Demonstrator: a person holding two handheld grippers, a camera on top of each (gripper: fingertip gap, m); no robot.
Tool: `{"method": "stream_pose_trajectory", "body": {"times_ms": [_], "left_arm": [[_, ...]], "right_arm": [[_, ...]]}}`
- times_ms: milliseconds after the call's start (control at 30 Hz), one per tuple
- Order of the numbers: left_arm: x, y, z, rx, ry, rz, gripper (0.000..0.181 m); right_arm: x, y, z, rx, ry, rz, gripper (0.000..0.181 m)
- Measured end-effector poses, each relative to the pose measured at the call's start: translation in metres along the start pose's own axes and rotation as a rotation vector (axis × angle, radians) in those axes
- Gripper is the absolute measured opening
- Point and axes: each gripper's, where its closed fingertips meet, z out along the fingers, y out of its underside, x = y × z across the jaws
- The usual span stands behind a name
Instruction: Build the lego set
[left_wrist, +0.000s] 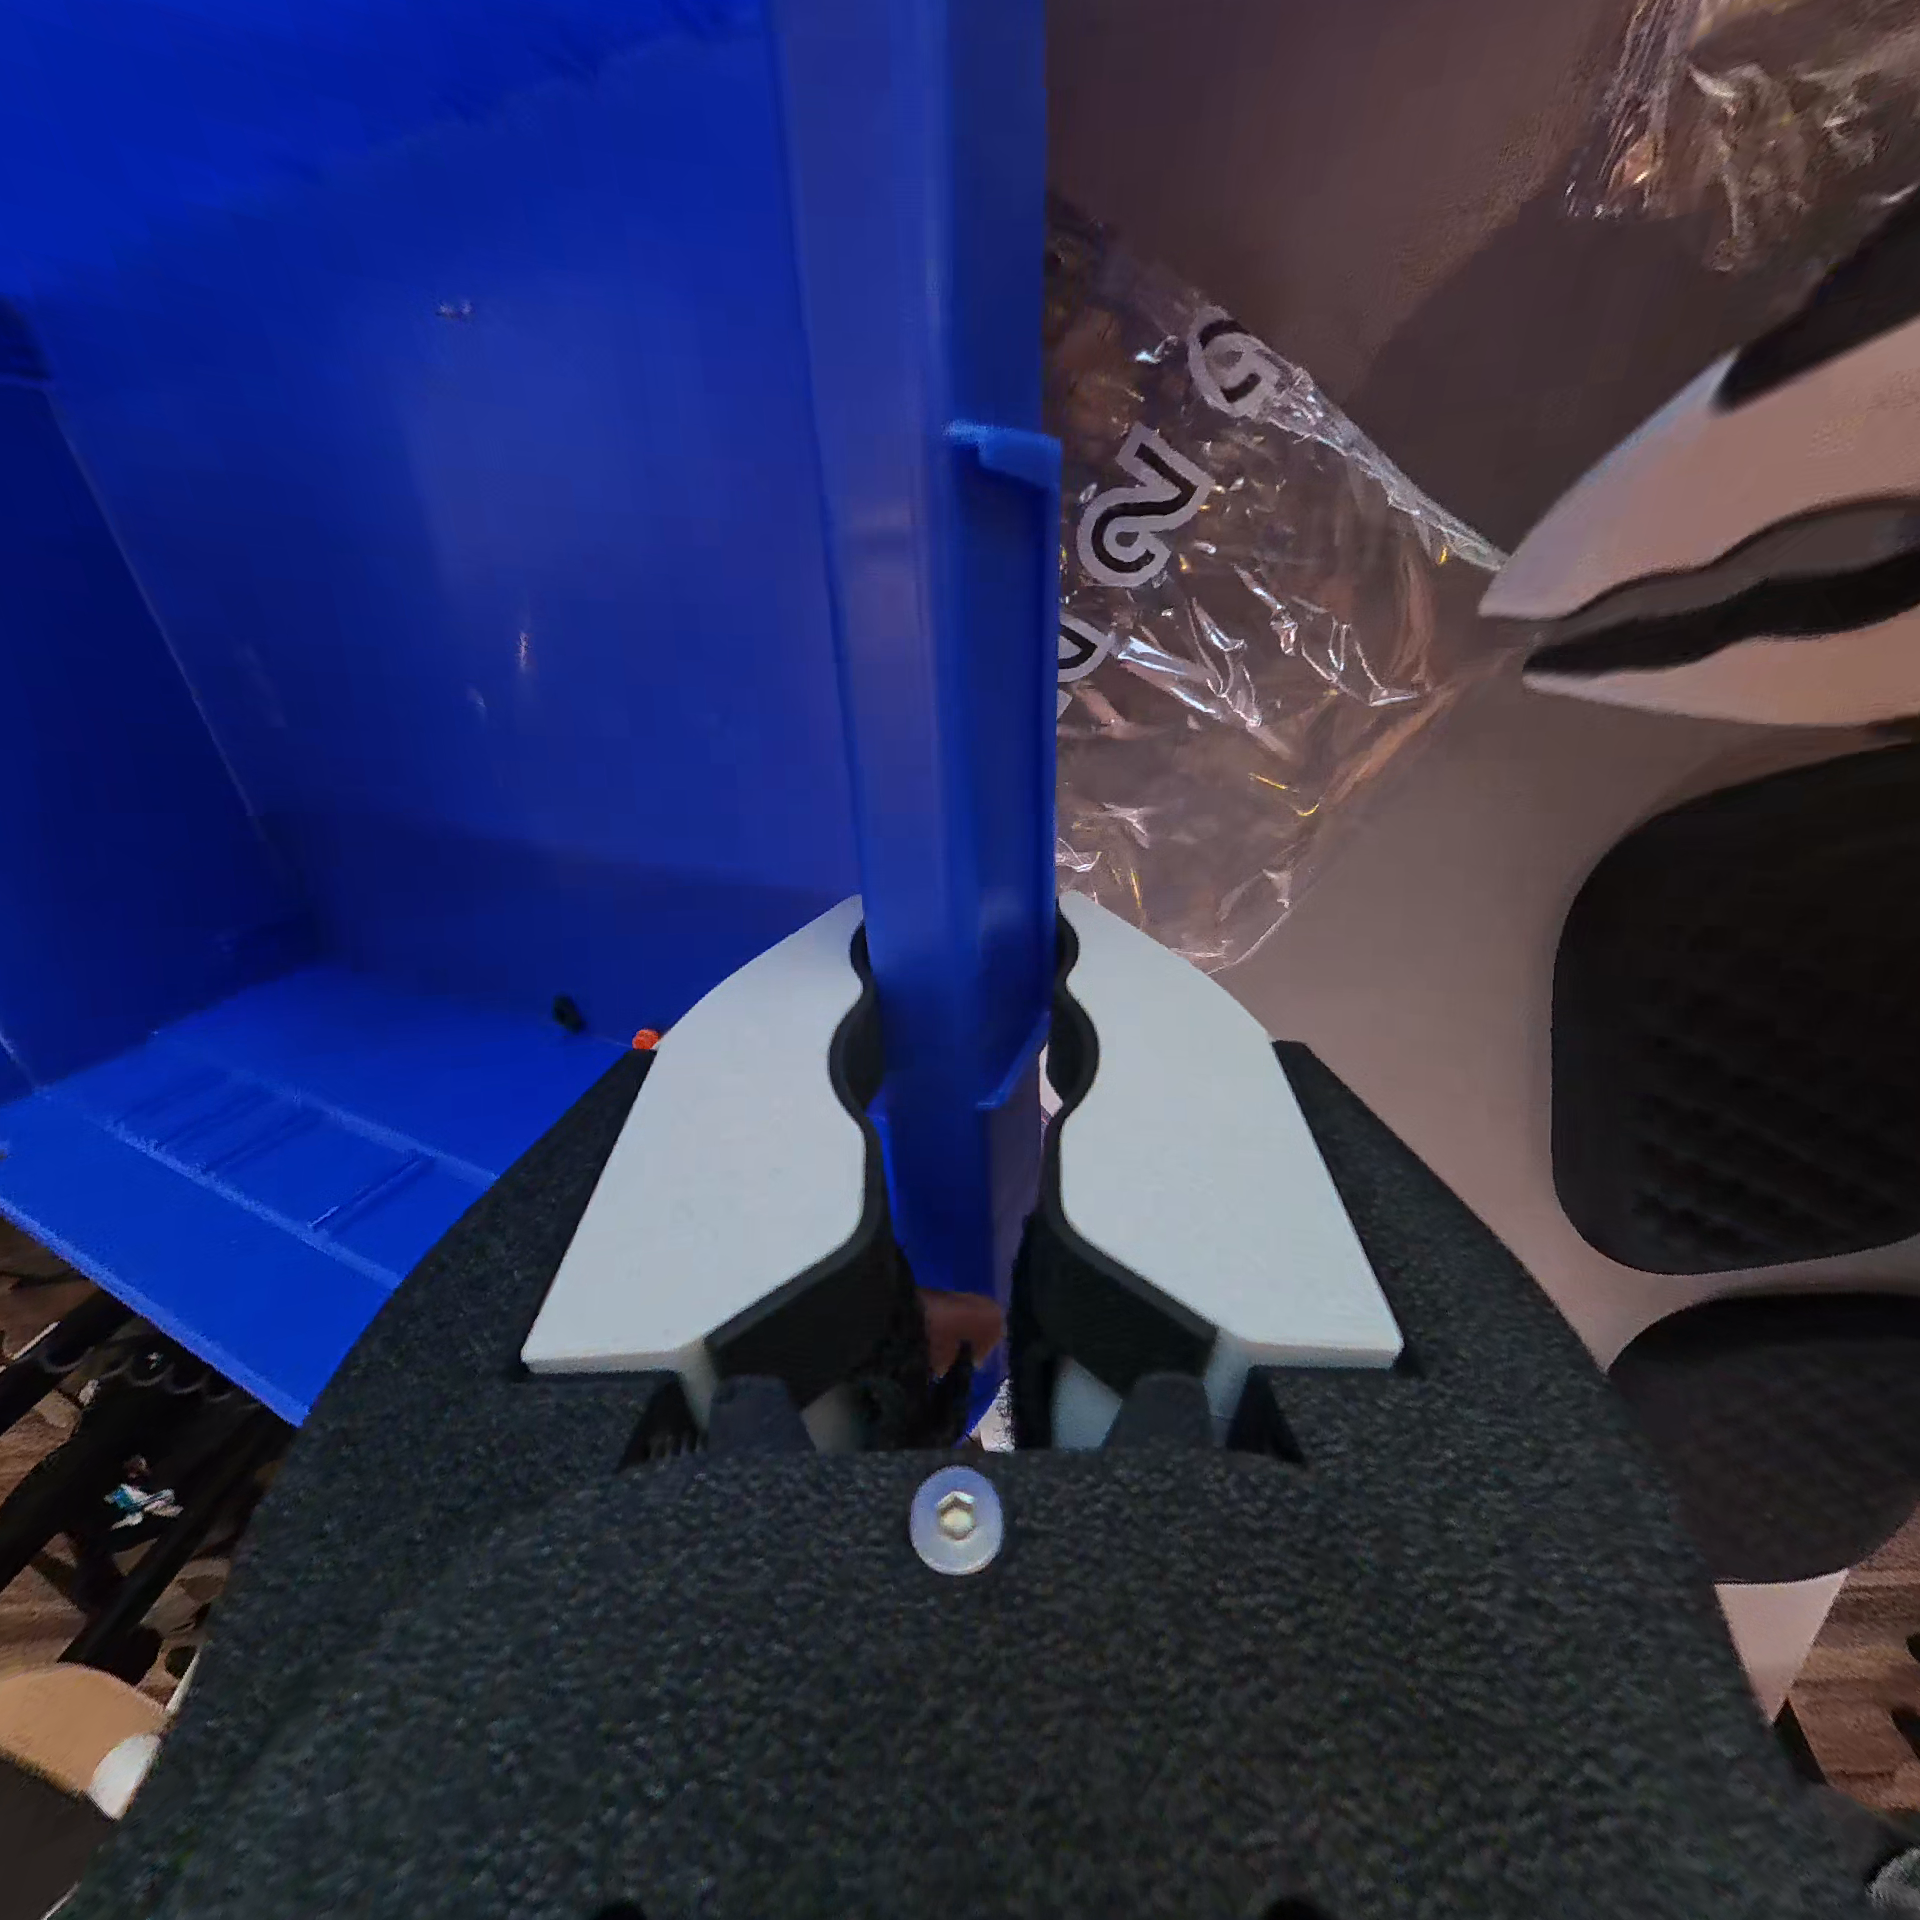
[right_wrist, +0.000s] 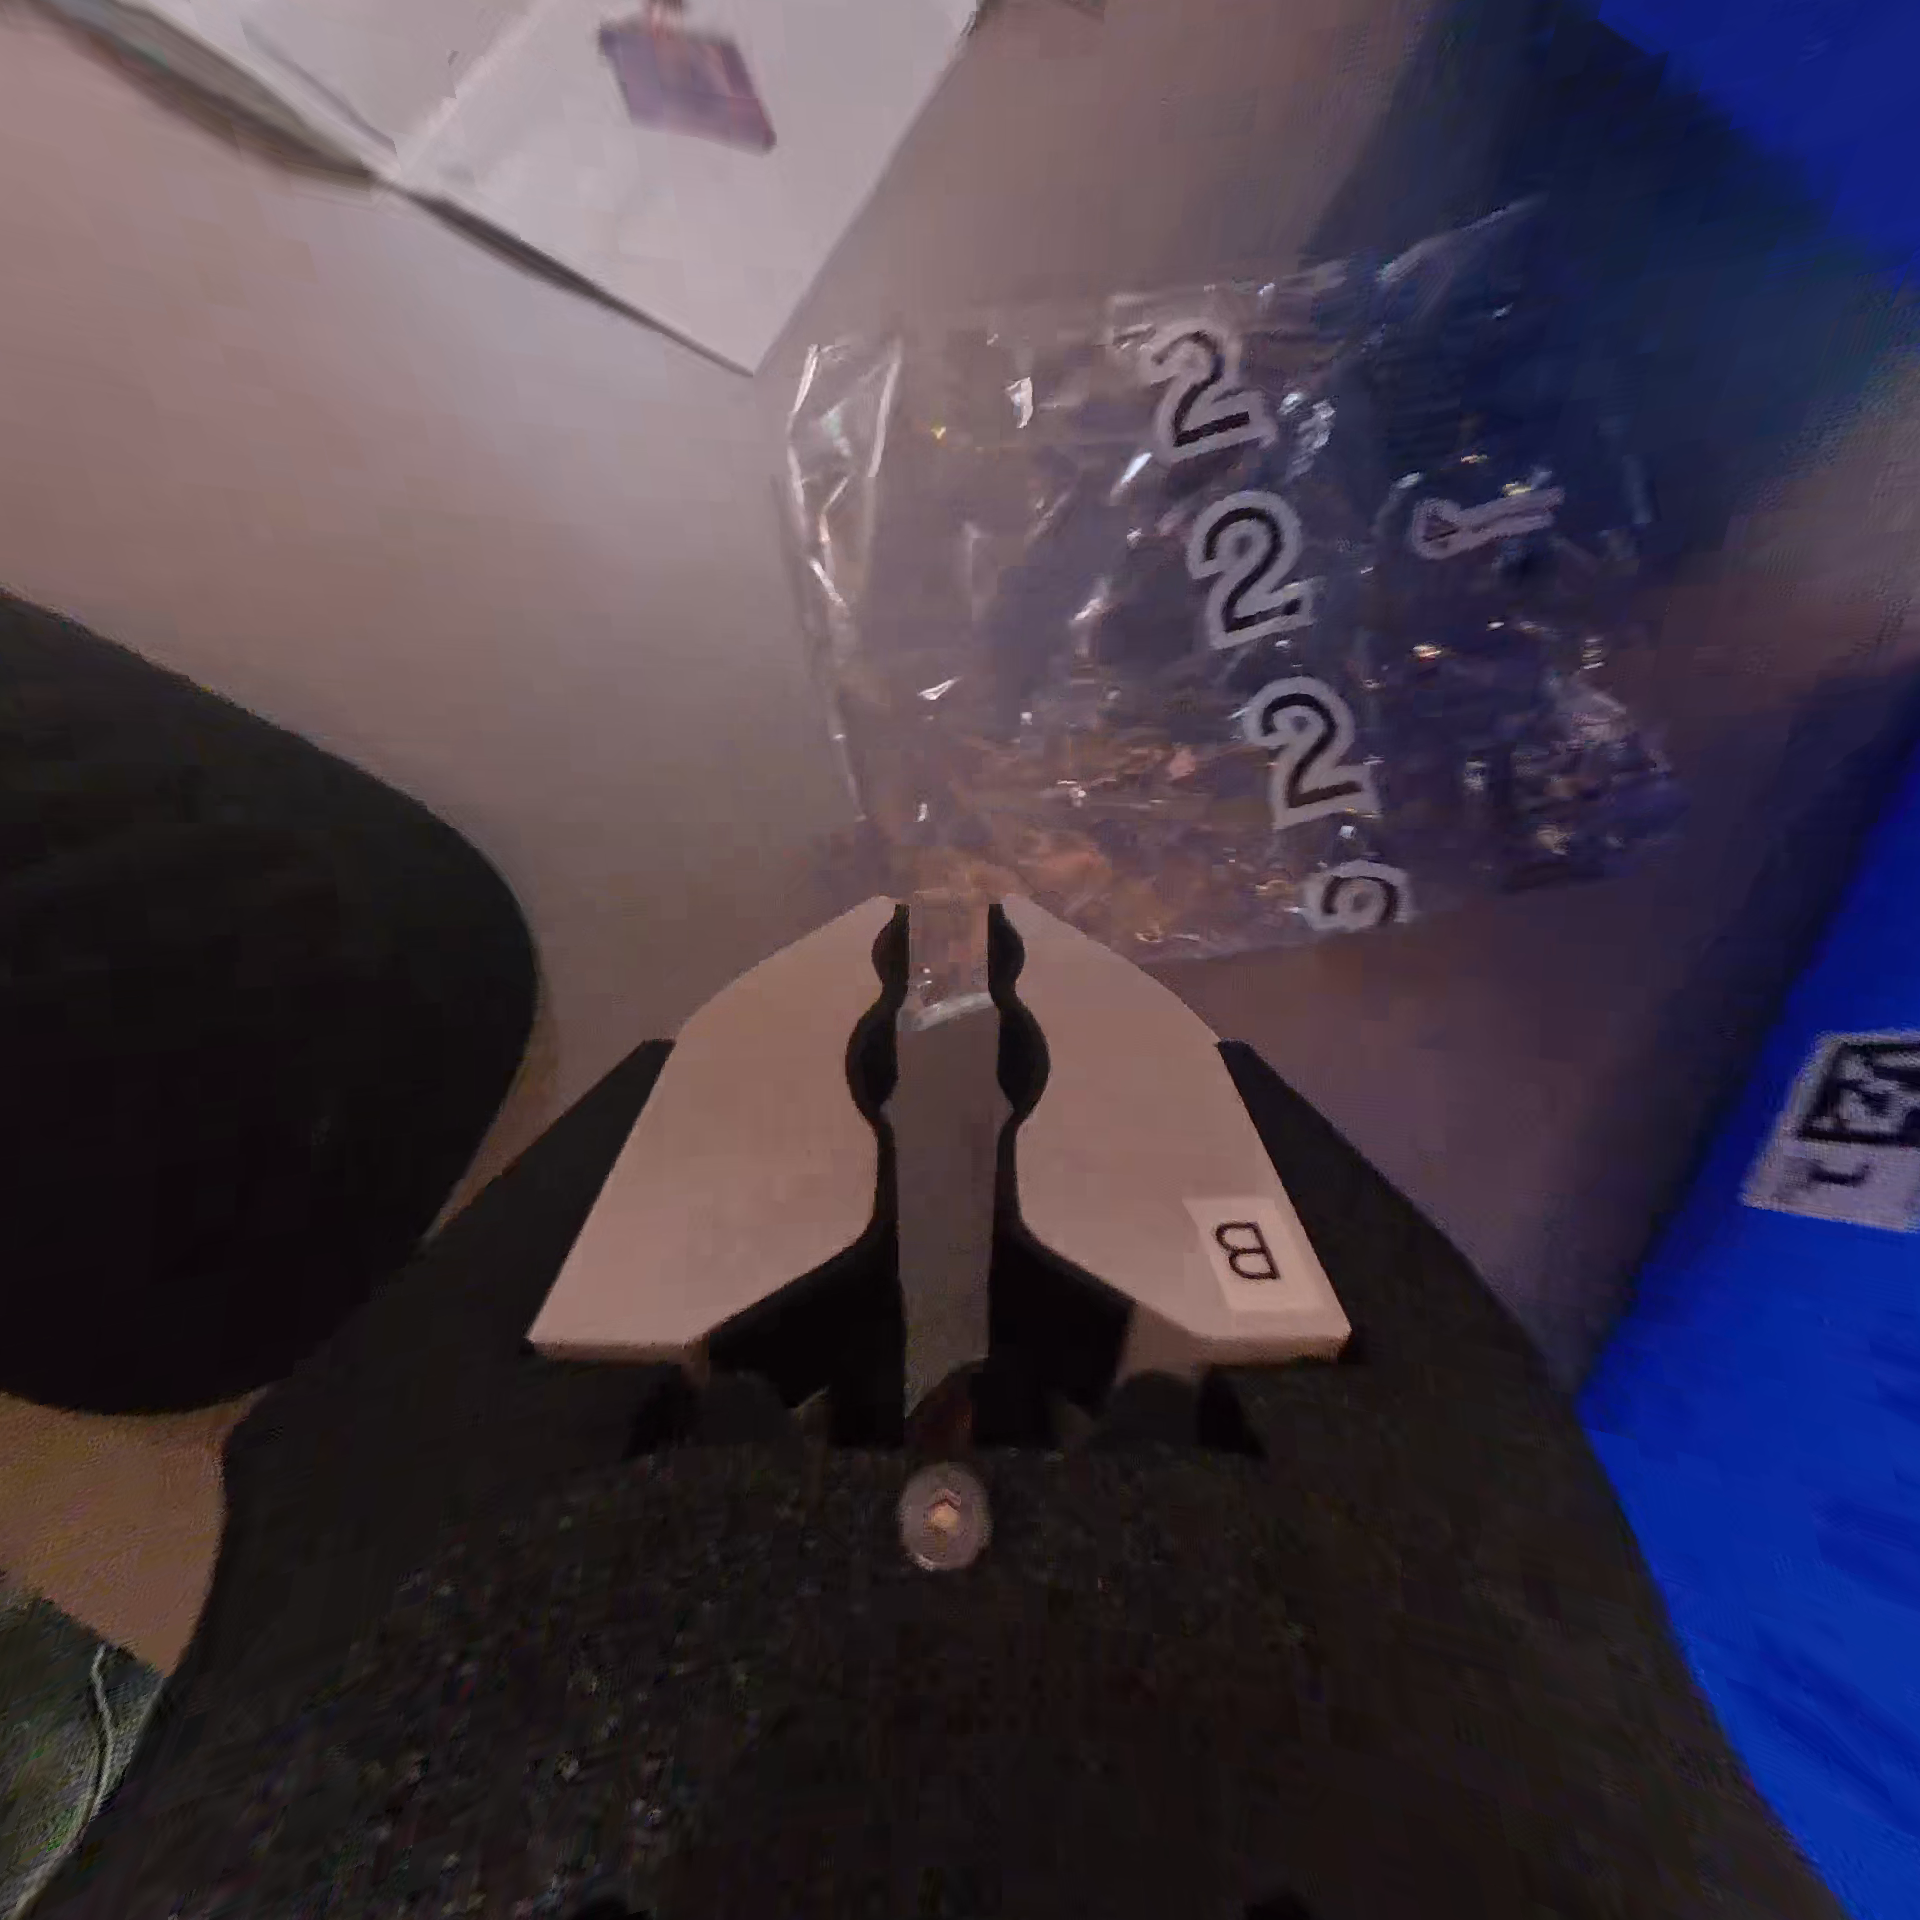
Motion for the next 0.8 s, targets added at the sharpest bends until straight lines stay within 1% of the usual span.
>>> {"method": "stream_pose_trajectory", "body": {"times_ms": [67,100,133,167,233,267,333,400,433,500,567,633,700,733,767,800], "left_arm": [[0.000,0.001,0.000,-0.004,-0.003,-0.003,0.028],[0.000,0.001,0.000,-0.007,-0.005,-0.005,0.028],[0.000,0.003,0.000,-0.011,-0.006,-0.003,0.029],[0.001,0.004,0.000,-0.013,-0.006,0.001,0.029],[0.002,0.007,0.000,-0.011,-0.003,0.006,0.028],[0.002,0.008,-0.001,-0.008,0.000,0.007,0.029],[0.001,0.009,-0.001,-0.003,0.001,0.006,0.028],[0.002,0.010,0.000,-0.004,0.003,0.014,0.028],[0.002,0.010,0.000,-0.006,0.004,0.017,0.028],[0.002,0.009,0.000,-0.008,0.005,0.018,0.028],[0.002,0.008,0.000,-0.003,0.007,0.018,0.028],[0.002,0.007,0.000,0.003,0.010,0.020,0.028],[0.001,0.007,0.000,0.001,0.011,0.021,0.028],[0.001,0.007,0.000,0.001,0.011,0.021,0.028],[0.001,0.007,0.000,0.001,0.012,0.021,0.028],[0.001,0.007,0.000,0.001,0.012,0.020,0.028]], "right_arm": [[-0.005,0.010,0.020,-0.106,-0.011,-0.044,0.023],[-0.002,0.007,0.028,-0.110,-0.011,-0.062,0.023],[0.008,0.001,0.033,-0.087,0.016,-0.066,0.023],[0.023,-0.002,0.036,-0.095,0.055,-0.082,0.023],[0.059,-0.006,0.039,-0.143,0.188,-0.180,0.021],[0.069,-0.010,0.039,-0.145,0.228,-0.232,0.021],[0.067,-0.022,0.025,-0.071,0.212,-0.243,0.028],[0.057,-0.029,-0.004,0.021,0.181,-0.190,0.047],[0.053,-0.025,-0.019,0.037,0.176,-0.163,0.055],[0.039,0.002,-0.042,-0.004,0.142,-0.111,0.069],[0.022,0.036,-0.053,-0.073,0.107,-0.066,0.076],[0.004,0.068,-0.053,-0.131,0.068,-0.058,0.072],[0.006,0.101,-0.050,-0.218,0.124,-0.061,0.073],[0.005,0.096,-0.049,-0.138,0.111,0.003,0.056],[0.004,0.097,-0.047,-0.105,0.087,0.058,0.032],[0.007,0.098,-0.044,-0.074,0.096,0.098,0.008]]}}
